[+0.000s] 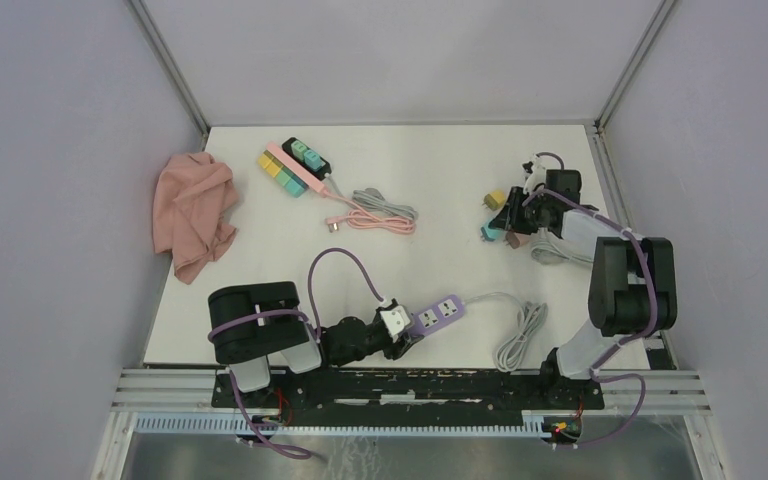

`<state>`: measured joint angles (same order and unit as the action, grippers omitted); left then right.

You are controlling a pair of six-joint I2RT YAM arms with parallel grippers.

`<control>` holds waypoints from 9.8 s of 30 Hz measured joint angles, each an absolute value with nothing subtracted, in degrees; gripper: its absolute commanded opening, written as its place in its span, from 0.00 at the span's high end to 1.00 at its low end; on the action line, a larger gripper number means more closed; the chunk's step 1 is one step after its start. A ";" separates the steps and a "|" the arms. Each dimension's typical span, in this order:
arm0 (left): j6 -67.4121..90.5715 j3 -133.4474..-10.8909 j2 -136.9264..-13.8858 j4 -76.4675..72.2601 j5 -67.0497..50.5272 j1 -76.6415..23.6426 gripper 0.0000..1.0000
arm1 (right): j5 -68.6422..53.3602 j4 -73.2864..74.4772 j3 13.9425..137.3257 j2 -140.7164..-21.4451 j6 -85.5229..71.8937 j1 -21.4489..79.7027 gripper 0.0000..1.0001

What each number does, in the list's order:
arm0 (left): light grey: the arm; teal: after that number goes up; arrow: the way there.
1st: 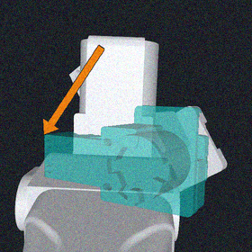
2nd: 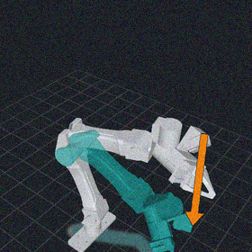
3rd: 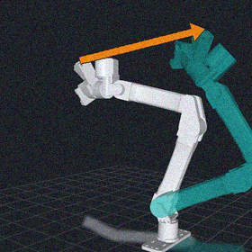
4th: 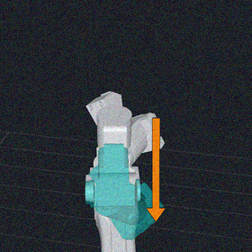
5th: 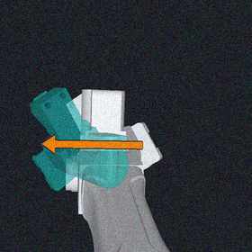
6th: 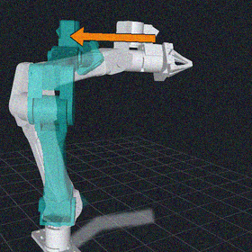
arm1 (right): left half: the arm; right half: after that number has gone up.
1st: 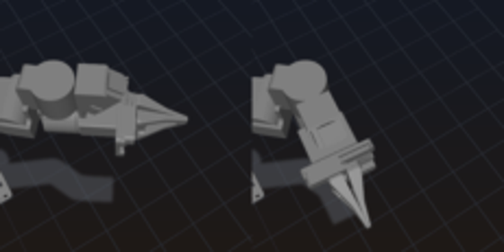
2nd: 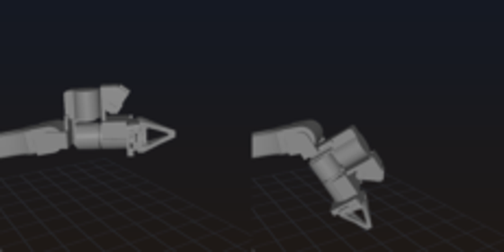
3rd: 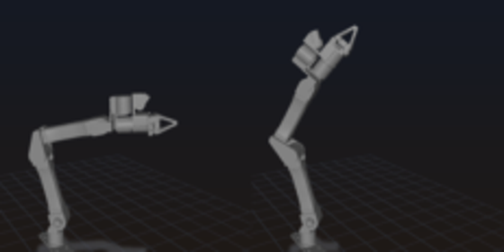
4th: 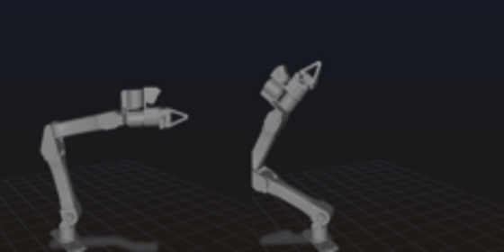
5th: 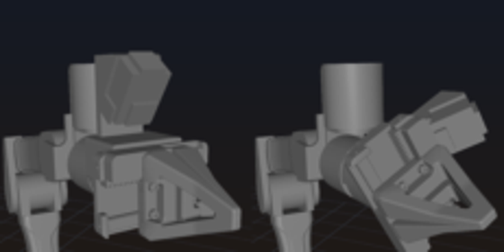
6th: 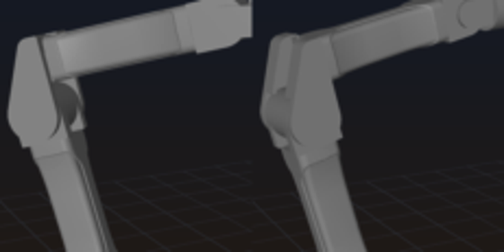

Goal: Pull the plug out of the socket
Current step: Place the plug at the center of the board, then move the socket to the center of the board.

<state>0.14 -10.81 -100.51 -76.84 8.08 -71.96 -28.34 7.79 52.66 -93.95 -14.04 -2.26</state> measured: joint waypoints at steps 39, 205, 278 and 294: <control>5.39 -14.70 -82.19 -56.58 8.32 -71.96 0.08 | -53.28 32.56 62.48 -79.46 24.64 -1.93 0.14; 45.67 -49.98 -69.34 8.47 18.61 -26.30 0.01 | -63.77 24.51 58.78 -72.51 -0.78 -5.74 0.00; 38.06 -80.73 -118.65 7.53 11.42 -11.33 0.78 | -60.73 24.99 58.78 -72.64 -0.19 -4.91 0.00; 33.61 -69.67 -105.65 7.92 12.25 -11.33 0.97 | -60.47 25.32 58.78 -72.62 -0.16 -4.91 0.00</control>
